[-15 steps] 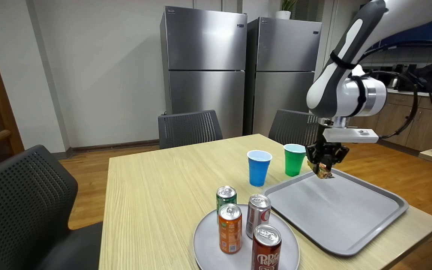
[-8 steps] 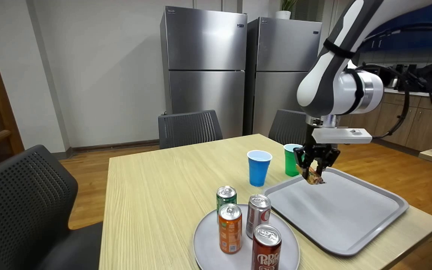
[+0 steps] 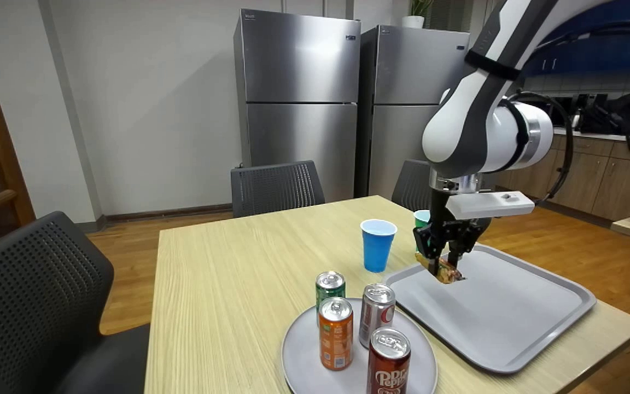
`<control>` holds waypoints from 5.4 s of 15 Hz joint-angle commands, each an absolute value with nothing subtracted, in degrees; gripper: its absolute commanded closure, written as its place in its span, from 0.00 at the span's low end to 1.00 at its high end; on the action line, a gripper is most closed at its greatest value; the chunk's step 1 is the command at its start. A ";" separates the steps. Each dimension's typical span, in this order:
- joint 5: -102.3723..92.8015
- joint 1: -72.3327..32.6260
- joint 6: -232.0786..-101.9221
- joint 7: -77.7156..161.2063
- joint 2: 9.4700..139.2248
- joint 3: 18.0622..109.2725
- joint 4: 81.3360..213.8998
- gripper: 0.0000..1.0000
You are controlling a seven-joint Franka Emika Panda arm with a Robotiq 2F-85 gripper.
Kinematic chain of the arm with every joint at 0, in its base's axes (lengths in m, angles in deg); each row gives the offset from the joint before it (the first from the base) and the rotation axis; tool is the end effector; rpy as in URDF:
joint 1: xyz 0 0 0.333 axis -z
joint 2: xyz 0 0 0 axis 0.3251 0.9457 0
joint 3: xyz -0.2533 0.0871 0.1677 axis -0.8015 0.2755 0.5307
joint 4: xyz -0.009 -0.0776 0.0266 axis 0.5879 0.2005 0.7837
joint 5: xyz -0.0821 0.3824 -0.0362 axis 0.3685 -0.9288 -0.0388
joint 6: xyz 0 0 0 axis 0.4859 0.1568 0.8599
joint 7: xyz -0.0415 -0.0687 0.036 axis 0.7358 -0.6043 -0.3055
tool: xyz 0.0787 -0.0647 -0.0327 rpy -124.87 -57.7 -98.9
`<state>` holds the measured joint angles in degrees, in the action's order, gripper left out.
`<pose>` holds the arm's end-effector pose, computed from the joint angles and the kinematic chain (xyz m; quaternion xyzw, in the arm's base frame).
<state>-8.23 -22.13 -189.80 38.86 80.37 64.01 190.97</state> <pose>0.5020 -0.0061 0.1595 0.9997 -0.0207 -0.0071 0.0104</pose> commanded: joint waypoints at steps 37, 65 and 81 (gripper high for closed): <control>-3.53 -19.31 -184.73 16.27 97.23 75.21 169.03 0.83; -3.22 -18.21 -184.57 15.48 98.57 76.88 165.75 0.00; -6.35 -16.75 -185.15 16.48 92.07 79.68 173.89 0.00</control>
<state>-4.73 -18.26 -186.25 15.57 96.33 78.24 170.43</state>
